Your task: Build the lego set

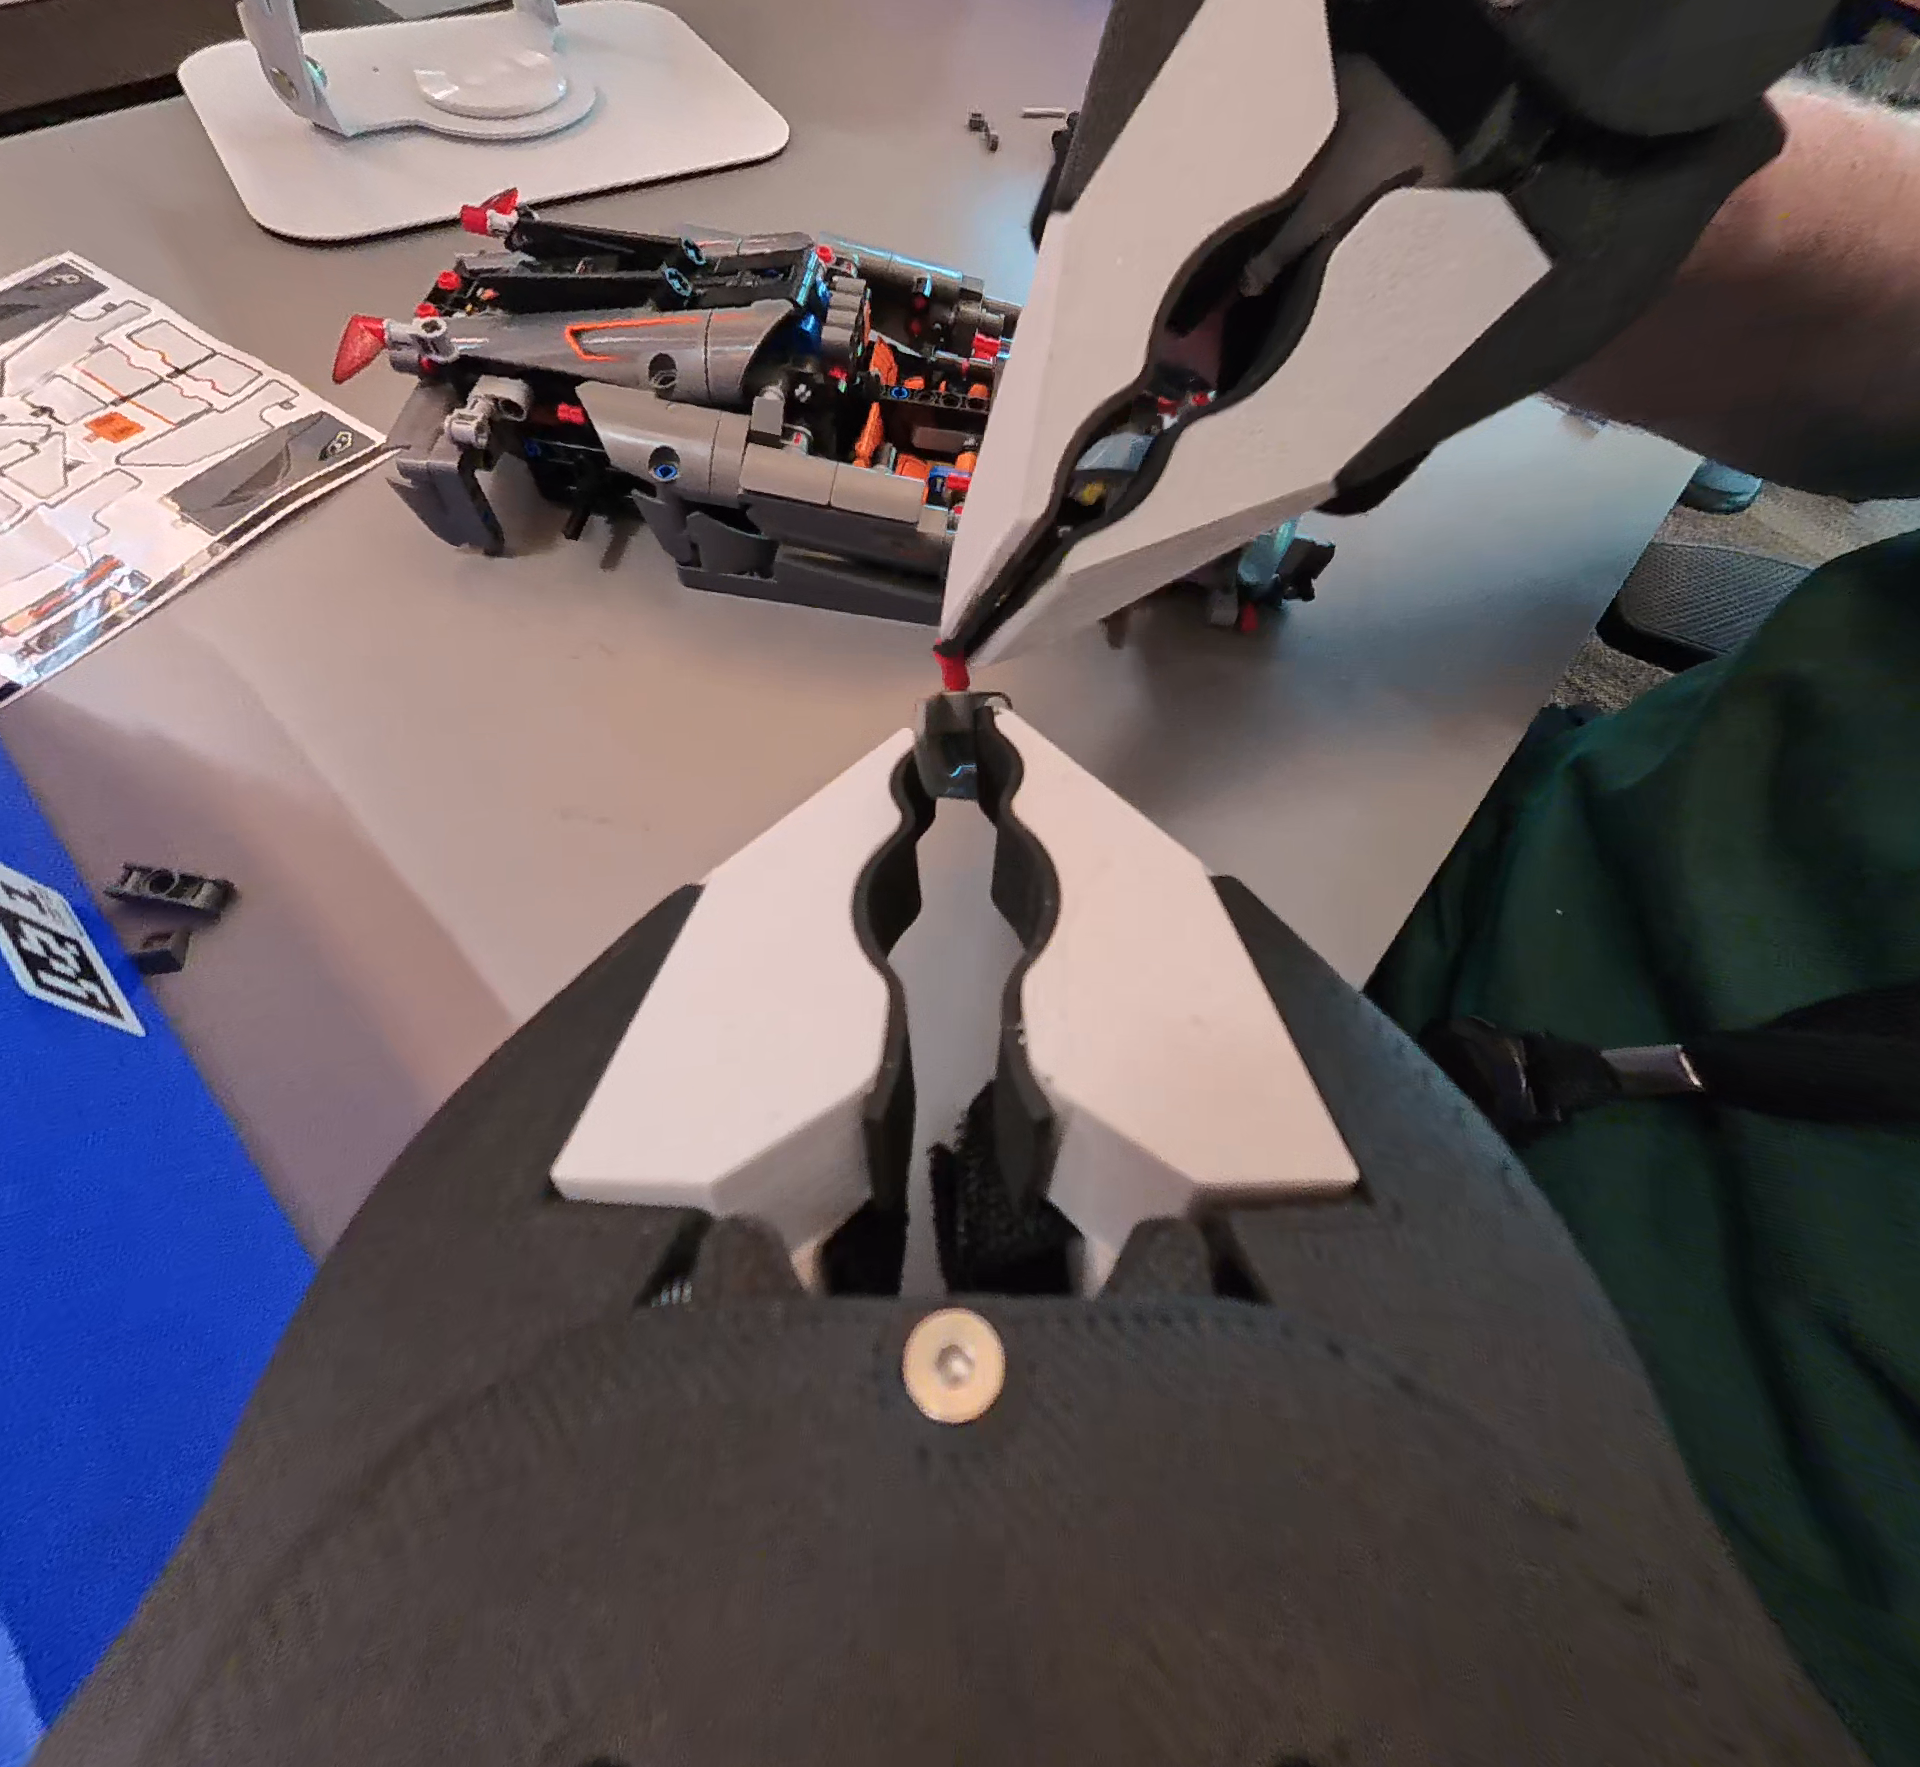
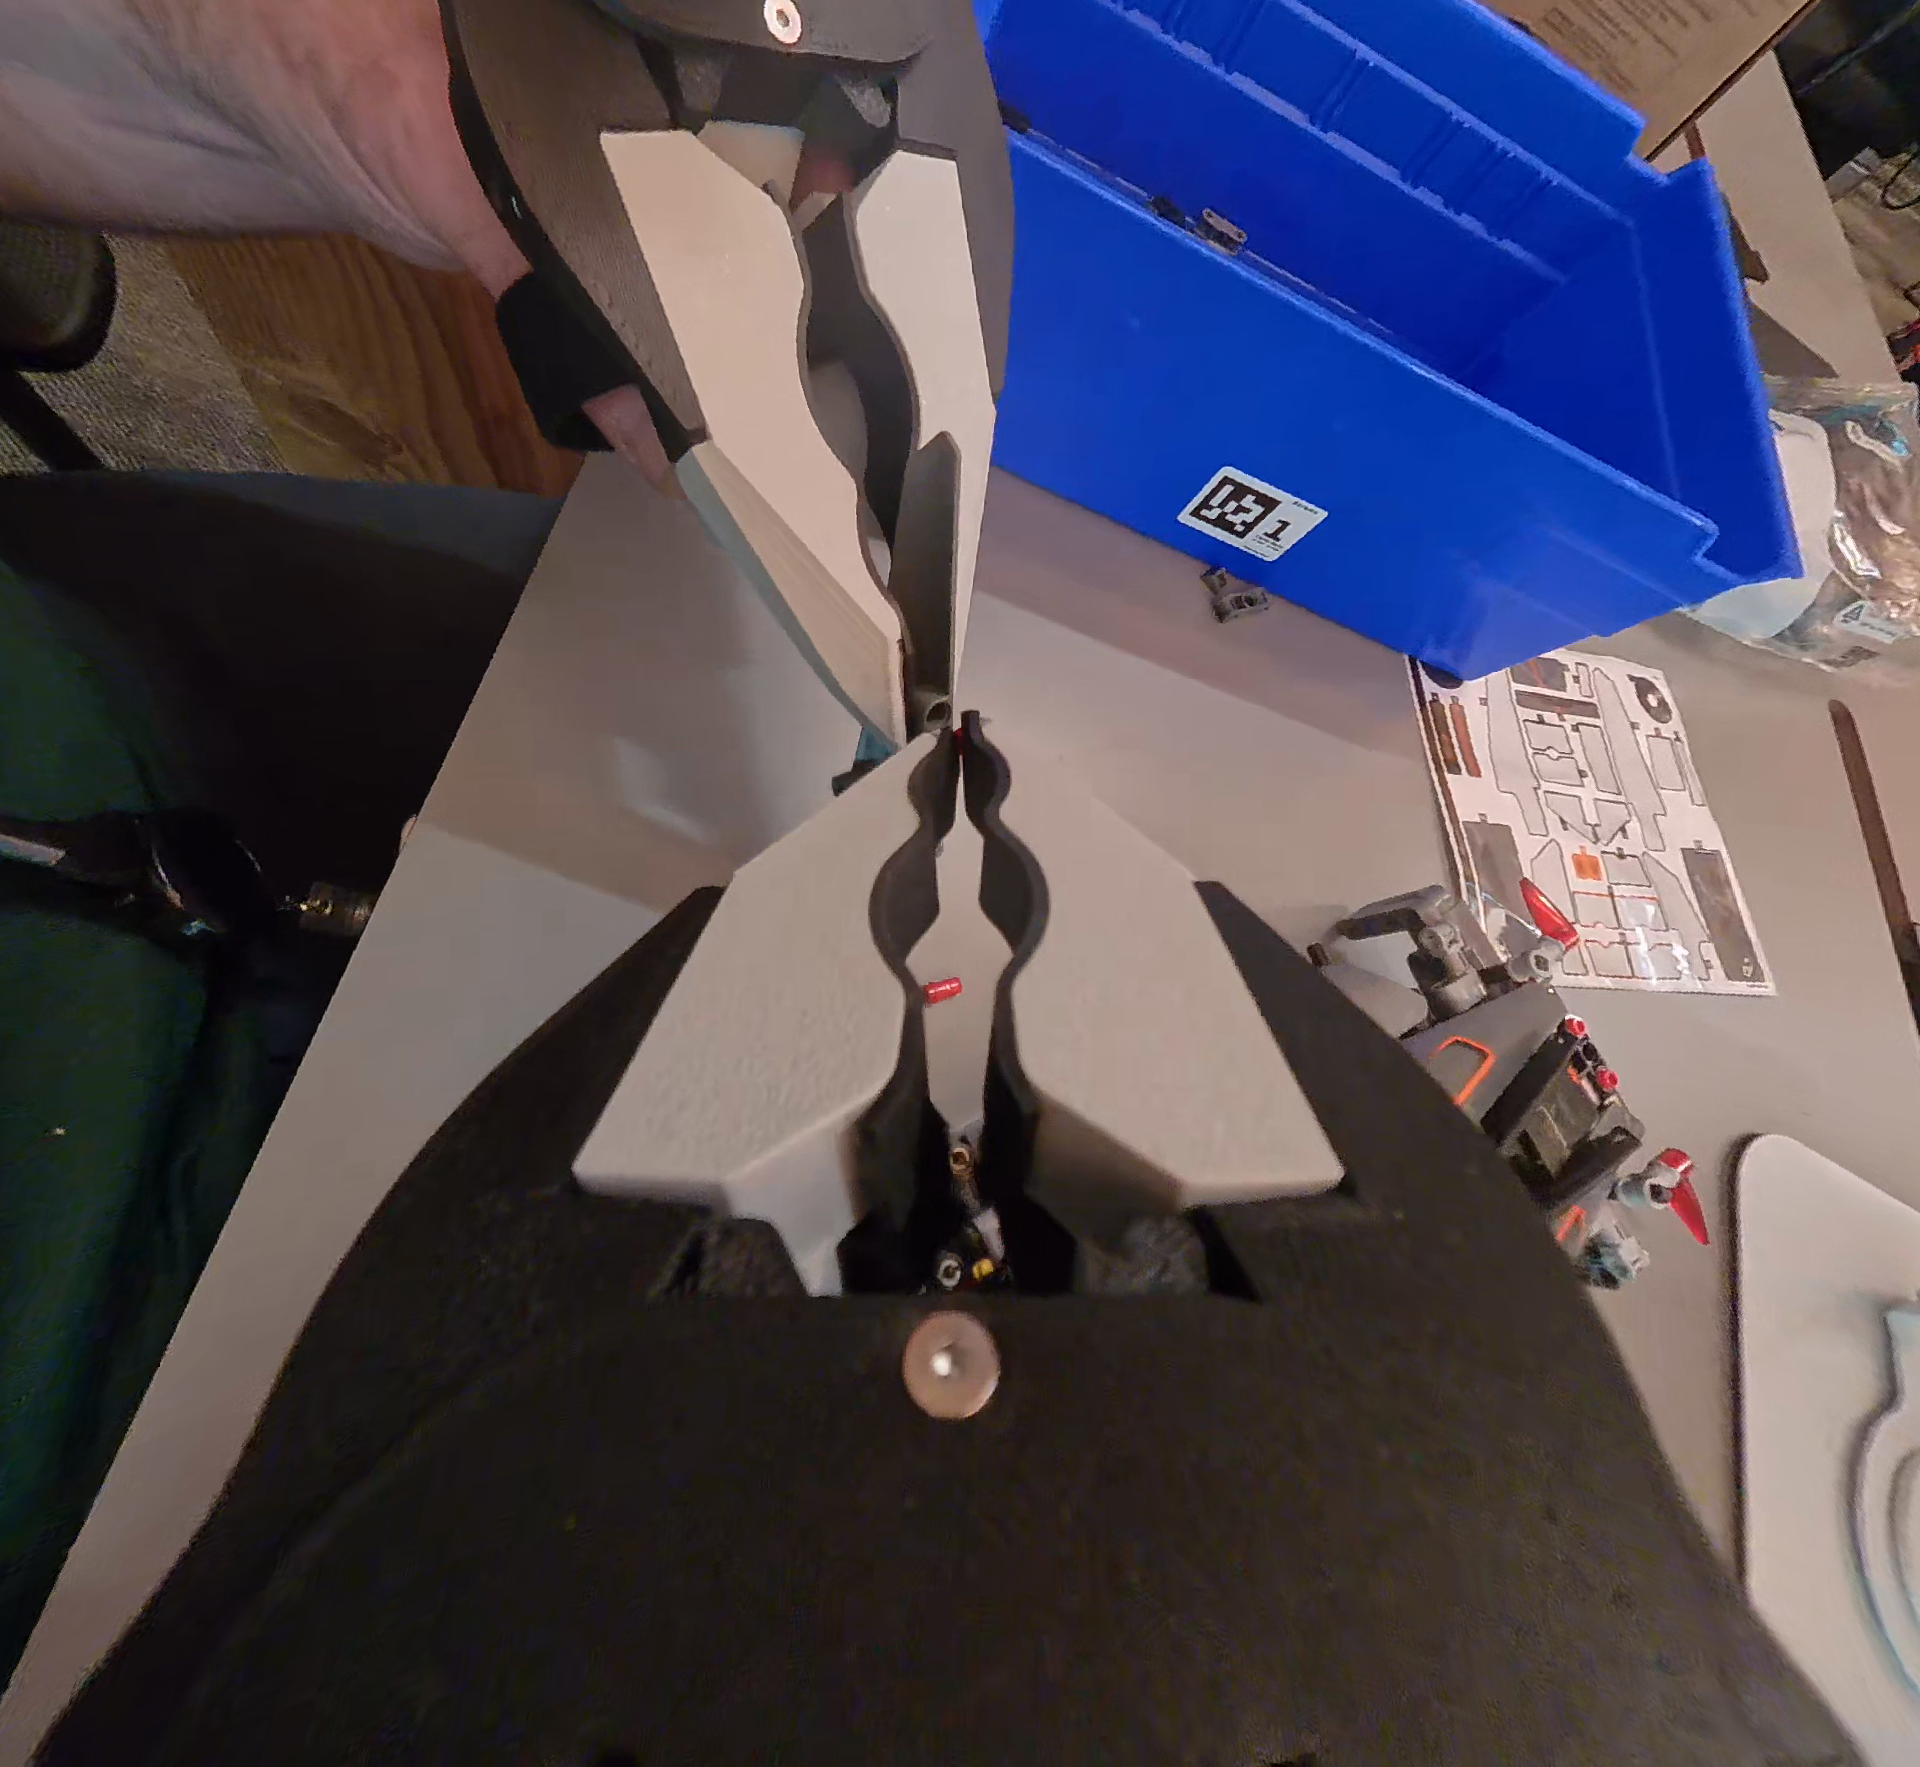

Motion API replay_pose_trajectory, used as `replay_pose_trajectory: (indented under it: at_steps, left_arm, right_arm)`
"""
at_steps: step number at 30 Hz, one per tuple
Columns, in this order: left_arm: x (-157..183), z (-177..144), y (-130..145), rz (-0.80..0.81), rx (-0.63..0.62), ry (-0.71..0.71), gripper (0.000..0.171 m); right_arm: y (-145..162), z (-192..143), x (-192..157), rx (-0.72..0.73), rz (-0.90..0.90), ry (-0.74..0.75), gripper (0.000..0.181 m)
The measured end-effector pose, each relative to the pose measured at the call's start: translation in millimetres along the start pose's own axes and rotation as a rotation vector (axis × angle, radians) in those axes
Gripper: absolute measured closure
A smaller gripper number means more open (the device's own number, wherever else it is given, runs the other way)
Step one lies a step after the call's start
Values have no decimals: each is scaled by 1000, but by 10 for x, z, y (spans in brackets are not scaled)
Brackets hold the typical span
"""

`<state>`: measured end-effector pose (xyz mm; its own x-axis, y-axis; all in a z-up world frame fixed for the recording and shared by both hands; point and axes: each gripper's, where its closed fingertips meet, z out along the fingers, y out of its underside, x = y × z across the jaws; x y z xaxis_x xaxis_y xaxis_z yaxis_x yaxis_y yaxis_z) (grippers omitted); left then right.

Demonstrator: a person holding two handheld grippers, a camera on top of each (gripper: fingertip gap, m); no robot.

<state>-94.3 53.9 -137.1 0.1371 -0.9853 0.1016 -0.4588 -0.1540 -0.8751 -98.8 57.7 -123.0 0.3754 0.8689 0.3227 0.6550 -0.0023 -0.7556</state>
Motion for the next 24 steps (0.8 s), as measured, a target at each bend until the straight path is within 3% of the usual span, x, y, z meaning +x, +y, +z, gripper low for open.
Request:
replay_pose_trajectory:
  at_steps: [12, 24]
  left_arm:
    - [9, 6, -129, -57, 93, 45, 166]
    - [-21, 52, -7, -94, 96, 57, 166]
  right_arm:
    - [-117, -100, 68, 116, 130, -7, 181]
    - [-87, -172, 118, 139, 195, -16, 181]
